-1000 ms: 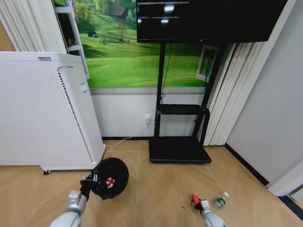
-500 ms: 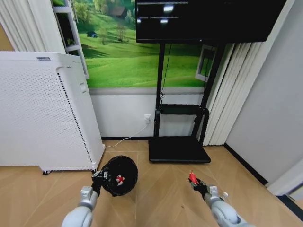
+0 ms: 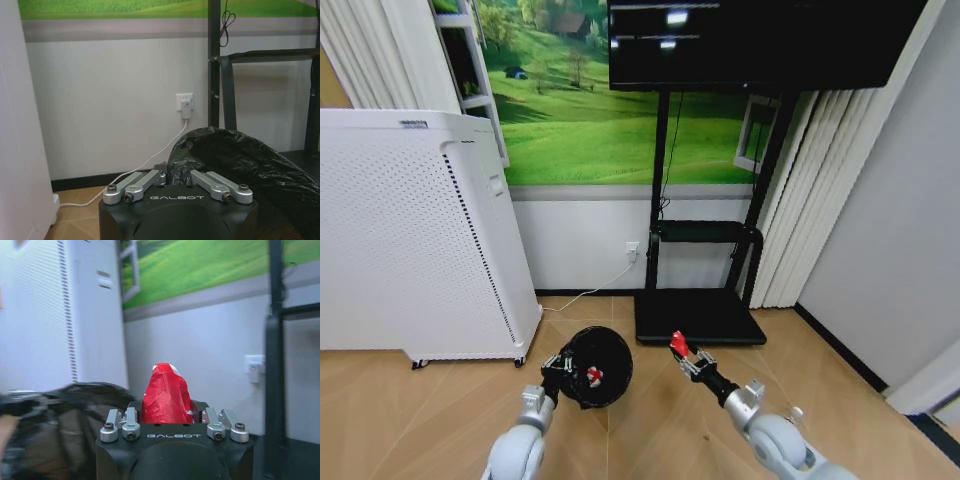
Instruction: Pick up the trash bin and place the garbage on the floor into it.
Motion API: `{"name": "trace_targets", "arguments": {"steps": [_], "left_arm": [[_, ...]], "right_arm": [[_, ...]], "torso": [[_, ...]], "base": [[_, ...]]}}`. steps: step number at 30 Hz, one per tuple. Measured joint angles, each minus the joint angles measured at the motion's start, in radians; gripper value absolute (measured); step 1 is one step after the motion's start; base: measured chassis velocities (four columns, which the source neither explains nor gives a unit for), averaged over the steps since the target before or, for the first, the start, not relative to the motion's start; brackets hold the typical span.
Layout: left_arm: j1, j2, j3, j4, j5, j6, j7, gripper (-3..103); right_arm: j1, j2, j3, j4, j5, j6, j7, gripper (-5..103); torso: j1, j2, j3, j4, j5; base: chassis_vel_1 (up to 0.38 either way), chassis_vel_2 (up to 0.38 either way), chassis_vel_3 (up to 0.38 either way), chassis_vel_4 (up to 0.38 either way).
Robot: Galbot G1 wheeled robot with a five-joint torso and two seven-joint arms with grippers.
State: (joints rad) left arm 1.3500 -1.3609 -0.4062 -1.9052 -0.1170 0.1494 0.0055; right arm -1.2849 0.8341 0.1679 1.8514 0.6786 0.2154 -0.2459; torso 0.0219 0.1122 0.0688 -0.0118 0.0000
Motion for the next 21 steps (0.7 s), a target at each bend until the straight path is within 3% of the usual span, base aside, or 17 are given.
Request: {"name": "trace_targets", "arguments": {"steps": [13, 21], "left_arm": [[-0.128, -0.052, 0.183, 0.112, 0.025, 0.02, -0.03, 7], [-0.139, -0.07, 0.218, 0.15, 0.038, 0.018, -0.028, 7]], "right_arm": [[0.15, 0.052, -0.134, -0.119, -0.064, 0.032, -0.042, 51], [0.22, 0.099, -0.208, -0.191, -0.103, 0.049, -0.027, 51]], "torso": [[0.0, 0.0, 0.0, -0.0002, 0.0], [0.0, 0.0, 0.0, 0.0004, 0.0001]], "base": [[0.0, 0.0, 0.0, 0.0], [0.0, 0.0, 0.0, 0.0]]}}
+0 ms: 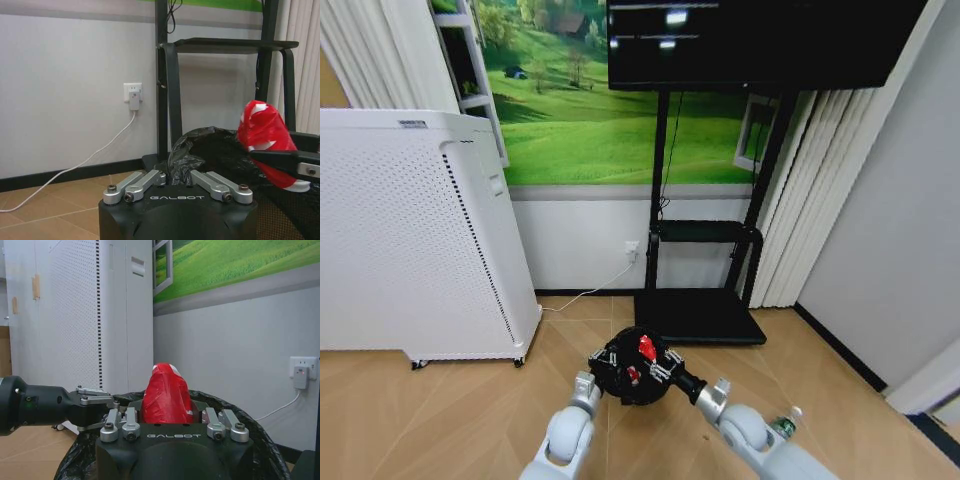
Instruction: Pick up the trash bin and place the garbage on the floor into it.
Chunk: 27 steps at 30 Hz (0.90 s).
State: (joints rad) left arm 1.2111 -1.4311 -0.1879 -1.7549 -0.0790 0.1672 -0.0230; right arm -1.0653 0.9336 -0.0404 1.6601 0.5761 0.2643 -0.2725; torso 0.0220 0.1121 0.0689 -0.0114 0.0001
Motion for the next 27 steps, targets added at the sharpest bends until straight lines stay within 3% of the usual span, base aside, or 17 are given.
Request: {"name": "trace_targets", "arguments": {"steps": [3, 13, 15, 27], "left_arm": [[-0.002, 0.0, 0.0, 0.003, 0.002, -0.001, 0.0, 7], [-0.016, -0.014, 0.004, 0.02, 0.006, -0.004, 0.005, 7], [-0.021, -0.019, 0.004, 0.026, 0.009, -0.007, 0.006, 7], [0.064, 0.021, -0.058, -0.077, 0.007, -0.007, 0.012, 7]], "right_arm": [[0.003, 0.005, -0.007, -0.001, 0.0, -0.003, 0.002, 48], [0.001, -0.003, 0.002, -0.001, 0.007, -0.028, -0.013, 91], [-0.002, -0.007, 0.007, 0.003, 0.008, -0.029, -0.013, 96], [-0.038, -0.028, 0.152, 0.085, 0.086, -0.049, 0.068, 100]], "torso": [[0.0, 0.0, 0.0, -0.0001, 0.0], [0.0, 0.0, 0.0, -0.0003, 0.0], [0.0, 0.0, 0.0, -0.0003, 0.0], [0.0, 0.0, 0.0, -0.0003, -0.0002]], "base": [[0.0, 0.0, 0.0, 0.0], [0.0, 0.0, 0.0, 0.0], [0.0, 0.0, 0.0, 0.0], [0.0, 0.0, 0.0, 0.0]]}}
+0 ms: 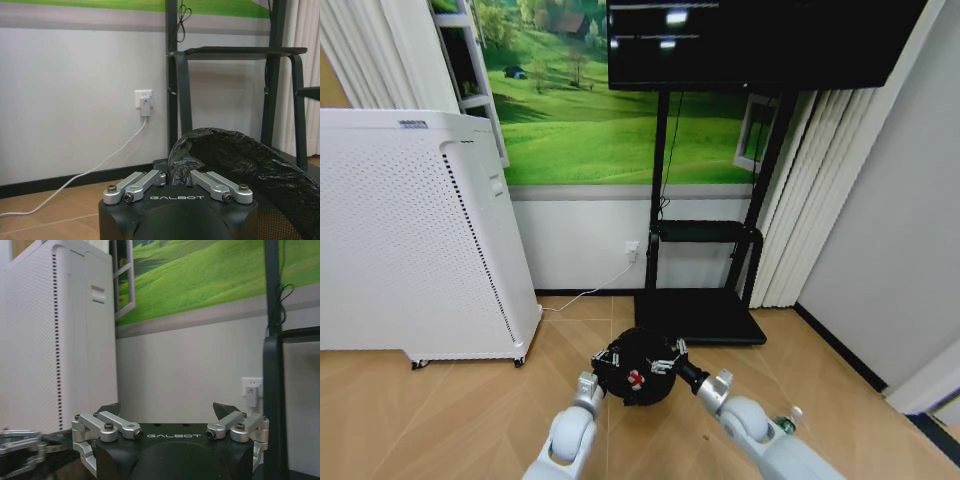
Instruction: Pick up the trash bin and place the garbage on the floor into it.
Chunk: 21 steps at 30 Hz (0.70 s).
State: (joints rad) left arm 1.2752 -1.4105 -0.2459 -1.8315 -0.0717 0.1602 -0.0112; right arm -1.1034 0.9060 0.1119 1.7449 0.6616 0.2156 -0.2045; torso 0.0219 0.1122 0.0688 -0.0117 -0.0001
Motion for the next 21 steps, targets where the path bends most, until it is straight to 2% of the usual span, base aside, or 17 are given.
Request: {"name": "trace_targets", "arguments": {"steps": [2, 4, 5, 6, 8, 13, 17, 21], "left_arm": [[0.027, 0.009, -0.019, -0.027, -0.002, 0.0, 0.0, 7], [0.068, 0.024, -0.045, -0.063, -0.002, 0.0, 0.001, 7], [0.104, 0.038, -0.073, -0.098, -0.004, 0.0, 0.002, 7], [0.104, 0.038, -0.073, -0.098, -0.004, 0.0, 0.002, 7], [0.151, 0.064, -0.134, -0.159, -0.017, 0.0, 0.003, 7], [0.198, 0.111, -0.216, -0.223, -0.037, 0.003, 0.002, 7], [0.251, 0.159, -0.308, -0.277, -0.047, 0.001, 0.002, 7], [0.279, 0.167, -0.342, -0.304, -0.059, 0.001, 0.001, 7]], "right_arm": [[-0.003, 0.0, 0.017, 0.0, 0.001, 0.0, 0.007, 100], [-0.011, 0.005, 0.044, -0.009, -0.014, -0.016, 0.047, 100], [-0.016, 0.012, 0.06, -0.023, -0.032, -0.051, 0.125, 100], [-0.016, 0.012, 0.06, -0.023, -0.032, -0.051, 0.125, 100], [-0.016, 0.026, 0.086, -0.06, -0.04, -0.109, 0.237, 100], [-0.018, 0.046, 0.142, -0.112, -0.049, -0.154, 0.313, 100], [-0.046, 0.06, 0.226, -0.127, -0.053, -0.238, 0.416, 100], [-0.061, 0.064, 0.268, -0.135, -0.056, -0.265, 0.453, 100]], "torso": [[0.0, 0.0, 0.0, 0.0002, 0.0], [0.0, 0.0, 0.0, 0.0003, -0.0001], [0.0, 0.0, 0.0, 0.0001, 0.0], [0.0, 0.0, 0.0, 0.0001, 0.0], [0.0, 0.0, 0.0, 0.0001, -0.0001], [0.0, 0.0, 0.0, 0.0003, -0.0002], [0.0, 0.0, 0.0, 0.0, 0.0], [0.0, 0.0, 0.0, 0.0001, 0.0002]], "base": [[0.0, 0.0, 0.0, 0.0], [0.0, 0.0, 0.0, 0.0], [0.0, 0.0, 0.0, 0.0], [0.0, 0.0, 0.0, 0.0], [0.0, 0.0, 0.0, 0.0], [0.0, 0.0, 0.0, 0.0], [0.0, 0.0, 0.0, 0.0], [0.0, 0.0, 0.0, 0.0]]}}
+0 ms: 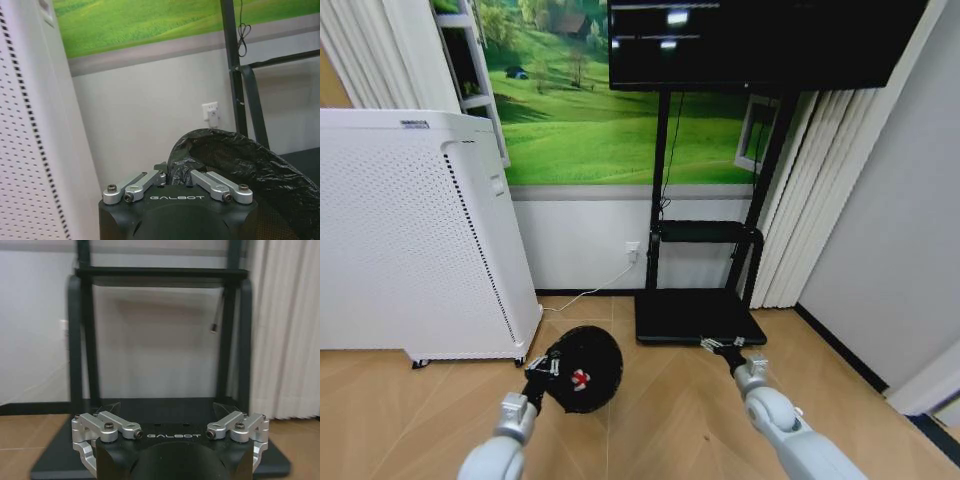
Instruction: Pick up the trash bin and place the garbage on the floor into it.
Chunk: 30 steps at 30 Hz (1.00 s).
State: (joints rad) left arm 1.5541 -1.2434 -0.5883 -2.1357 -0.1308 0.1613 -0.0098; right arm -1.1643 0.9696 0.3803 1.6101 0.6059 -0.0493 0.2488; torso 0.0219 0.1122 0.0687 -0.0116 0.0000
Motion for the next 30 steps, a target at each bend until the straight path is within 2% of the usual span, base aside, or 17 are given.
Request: {"name": "trace_targets", "arguments": {"steps": [6, 11, 18, 30], "left_arm": [[0.044, -0.028, -0.057, -0.038, -0.013, 0.0, -0.006, 7], [0.046, -0.038, -0.08, -0.041, -0.026, -0.001, -0.009, 7], [0.044, -0.049, -0.102, -0.034, -0.041, -0.001, -0.012, 7], [0.063, -0.053, -0.124, -0.035, -0.049, -0.01, -0.013, 7]], "right_arm": [[-0.055, -0.003, 0.083, -0.037, -0.007, -0.028, 0.028, 100], [-0.114, -0.004, 0.116, -0.046, -0.008, -0.029, 0.005, 100], [-0.132, 0.019, 0.092, -0.045, -0.018, 0.007, -0.03, 100], [-0.111, 0.029, 0.05, -0.035, -0.006, 0.006, -0.04, 100]], "torso": [[0.0, 0.0, 0.0, 0.0, 0.0], [0.0, 0.0, 0.0, -0.0002, 0.0], [0.0, 0.0, 0.0, 0.0001, 0.0], [0.0, 0.0, 0.0, 0.0003, -0.0002]], "base": [[0.0, 0.0, 0.0, 0.0], [0.0, 0.0, 0.0, 0.0], [0.0, 0.0, 0.0, 0.0], [-0.011, -0.016, 0.016, 0.018]]}}
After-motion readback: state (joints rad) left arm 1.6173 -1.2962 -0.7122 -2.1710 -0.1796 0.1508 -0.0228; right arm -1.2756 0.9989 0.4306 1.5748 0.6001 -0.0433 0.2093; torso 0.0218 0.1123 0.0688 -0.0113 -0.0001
